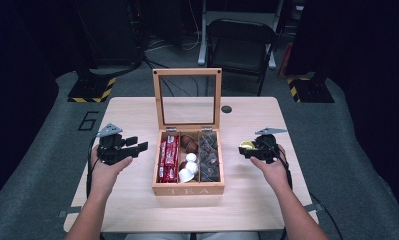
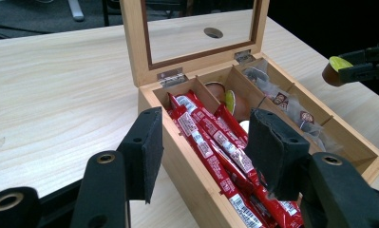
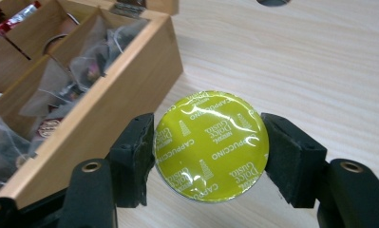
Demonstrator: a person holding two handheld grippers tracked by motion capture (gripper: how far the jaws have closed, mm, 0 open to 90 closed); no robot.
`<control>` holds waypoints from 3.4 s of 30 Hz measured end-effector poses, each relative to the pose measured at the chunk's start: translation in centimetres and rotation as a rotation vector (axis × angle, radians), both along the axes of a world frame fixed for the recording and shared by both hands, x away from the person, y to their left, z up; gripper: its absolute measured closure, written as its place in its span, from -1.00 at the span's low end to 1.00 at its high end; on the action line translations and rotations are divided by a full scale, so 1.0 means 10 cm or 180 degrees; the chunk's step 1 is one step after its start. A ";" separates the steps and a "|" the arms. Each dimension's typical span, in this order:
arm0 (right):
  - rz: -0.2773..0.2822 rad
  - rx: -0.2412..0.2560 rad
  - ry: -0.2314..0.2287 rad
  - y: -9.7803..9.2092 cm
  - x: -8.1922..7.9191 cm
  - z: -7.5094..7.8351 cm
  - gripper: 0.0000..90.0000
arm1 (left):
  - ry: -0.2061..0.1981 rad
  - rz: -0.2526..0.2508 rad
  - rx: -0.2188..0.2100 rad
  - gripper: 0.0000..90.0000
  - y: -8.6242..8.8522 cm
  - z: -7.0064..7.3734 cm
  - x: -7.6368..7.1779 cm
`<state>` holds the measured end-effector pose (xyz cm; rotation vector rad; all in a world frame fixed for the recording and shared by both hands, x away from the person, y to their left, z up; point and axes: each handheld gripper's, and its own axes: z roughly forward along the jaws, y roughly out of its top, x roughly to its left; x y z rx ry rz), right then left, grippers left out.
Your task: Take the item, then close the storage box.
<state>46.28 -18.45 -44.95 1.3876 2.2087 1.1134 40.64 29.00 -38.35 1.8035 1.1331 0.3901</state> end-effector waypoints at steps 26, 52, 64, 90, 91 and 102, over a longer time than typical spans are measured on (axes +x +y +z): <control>-0.0416 -0.0044 0.0158 -0.30 -0.09 -0.41 -0.16 | 0.0014 0.0005 -0.0001 0.04 0.01 -0.01 0.00; -0.0433 -0.0094 0.0193 -0.29 -0.11 -0.49 -0.29 | 0.0022 -0.0028 0.0033 0.03 -0.01 -0.04 0.01; -0.0447 -0.0207 0.0039 -0.28 -0.14 -0.41 -0.35 | 0.0016 0.0008 -0.0003 0.03 0.01 -0.02 0.00; 0.0055 0.0011 -0.0135 0.07 -0.07 0.14 -0.34 | 0.0015 0.0011 -0.0019 0.03 0.02 -0.02 0.01; 0.0084 0.0018 -0.0152 0.10 -0.06 0.17 -0.32 | 0.0013 0.0011 -0.0021 0.03 0.02 -0.02 0.02; 0.0259 -0.0038 -0.0238 0.41 0.07 0.45 -0.19 | 0.0001 0.0007 -0.0026 0.03 0.03 -0.01 0.02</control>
